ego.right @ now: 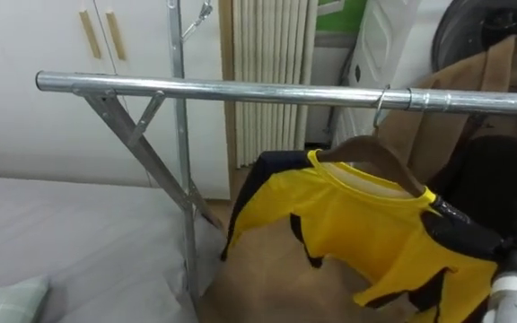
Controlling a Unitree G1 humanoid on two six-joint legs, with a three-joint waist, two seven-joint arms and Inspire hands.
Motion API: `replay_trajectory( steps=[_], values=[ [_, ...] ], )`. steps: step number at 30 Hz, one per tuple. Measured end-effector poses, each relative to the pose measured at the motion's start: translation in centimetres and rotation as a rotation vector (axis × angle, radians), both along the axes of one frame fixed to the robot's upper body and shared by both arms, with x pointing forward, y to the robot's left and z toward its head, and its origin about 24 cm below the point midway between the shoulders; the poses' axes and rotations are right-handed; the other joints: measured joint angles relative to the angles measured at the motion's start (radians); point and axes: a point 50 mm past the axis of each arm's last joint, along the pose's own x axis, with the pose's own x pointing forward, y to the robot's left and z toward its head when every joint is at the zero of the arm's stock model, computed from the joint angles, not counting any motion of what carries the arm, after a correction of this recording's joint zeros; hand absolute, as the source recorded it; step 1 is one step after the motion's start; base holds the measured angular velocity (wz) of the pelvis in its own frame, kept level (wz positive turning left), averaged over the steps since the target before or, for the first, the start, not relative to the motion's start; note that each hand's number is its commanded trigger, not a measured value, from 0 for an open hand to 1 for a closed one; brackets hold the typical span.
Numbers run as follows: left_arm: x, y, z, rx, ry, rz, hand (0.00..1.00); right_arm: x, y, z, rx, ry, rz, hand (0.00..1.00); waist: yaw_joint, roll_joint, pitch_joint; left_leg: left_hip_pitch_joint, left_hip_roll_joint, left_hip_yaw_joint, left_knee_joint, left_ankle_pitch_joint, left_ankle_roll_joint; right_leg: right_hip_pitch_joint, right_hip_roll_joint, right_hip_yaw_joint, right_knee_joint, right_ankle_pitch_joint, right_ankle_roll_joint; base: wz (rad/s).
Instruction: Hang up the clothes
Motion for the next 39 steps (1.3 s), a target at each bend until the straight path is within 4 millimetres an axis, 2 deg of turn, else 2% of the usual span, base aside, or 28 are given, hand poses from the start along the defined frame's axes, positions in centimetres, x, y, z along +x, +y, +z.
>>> replay_trajectory(
  steps=[3, 8, 12, 16, 20, 25, 32, 34, 39],
  values=[
    [0.0, 0.1, 0.0, -0.007, 0.009, -0.012, 0.00, -1.1, -0.2, -1.0, 0.002, 0.044, -0.011, 0.00, 0.000, -0.002, 0.0015, 0.000, 0.000, 0.002, 0.000, 0.000, 0.000, 0.000, -0.001, -0.001, 0.000, 0.000, 0.000, 0.00],
    [0.1, 0.2, 0.0, -0.014, 0.018, -0.050, 0.00, -2.6, -0.7, -2.1, 0.004, 0.097, -0.033, 0.00, 0.000, -0.004, 0.0138, 0.001, 0.000, 0.006, 0.000, 0.000, 0.000, -0.001, 0.000, 0.003, -0.001, 0.000, 0.000, 0.00],
    [0.1, 0.2, 0.0, -0.016, 0.030, -0.063, 0.00, -3.8, -1.3, -3.2, 0.014, 0.148, -0.081, 0.00, 0.000, 0.000, 0.0163, 0.001, 0.000, 0.012, -0.002, 0.000, 0.000, -0.002, -0.001, 0.009, -0.003, 0.000, 0.000, -0.03],
    [0.0, 0.2, 0.0, -0.018, 0.038, -0.067, 0.00, -4.2, -1.4, -3.6, 0.012, 0.163, -0.095, 0.00, 0.000, 0.006, 0.0196, 0.001, 0.004, 0.029, -0.003, -0.001, 0.000, -0.004, 0.002, 0.019, -0.004, 0.000, 0.000, -0.06],
    [0.2, 0.2, 0.0, -0.017, 0.034, -0.068, 0.00, -4.8, -1.2, -4.8, 0.036, 0.203, -0.109, 0.00, 0.000, 0.007, 0.0194, 0.001, 0.008, 0.033, -0.005, -0.003, 0.001, -0.006, 0.006, 0.018, -0.004, 0.001, -0.001, 0.00],
    [0.3, 0.2, 0.0, -0.016, 0.030, -0.070, 0.00, -6.0, -0.9, -6.2, 0.065, 0.251, -0.092, 0.00, 0.000, 0.014, 0.0150, 0.002, 0.012, 0.039, -0.007, -0.003, 0.001, -0.007, 0.009, 0.018, -0.004, 0.001, -0.002, 0.00],
    [0.8, 0.2, 0.0, -0.017, 0.019, -0.075, 0.00, -7.7, 0.0, -8.0, 0.121, 0.320, -0.077, 0.00, 0.001, 0.018, 0.0119, 0.002, 0.016, 0.070, -0.007, -0.003, 0.001, -0.021, 0.013, 0.034, 0.013, -0.001, -0.004, -0.07],
    [0.9, 0.2, 0.0, -0.018, 0.018, -0.077, 0.00, -8.4, 0.3, -9.2, 0.143, 0.370, -0.078, 0.00, 0.001, 0.017, 0.0096, 0.005, 0.018, 0.091, -0.005, -0.003, 0.001, -0.021, 0.012, 0.039, 0.016, -0.001, -0.004, -0.09],
    [0.8, 0.1, 0.0, -0.019, 0.018, -0.077, 0.00, -11.3, 1.5, -12.8, 0.277, 0.520, -0.065, 0.00, -0.002, 0.019, 0.0101, 0.019, 0.017, 0.091, -0.014, -0.003, 0.000, -0.010, 0.012, 0.039, 0.015, -0.001, -0.004, 0.00]
  ],
)
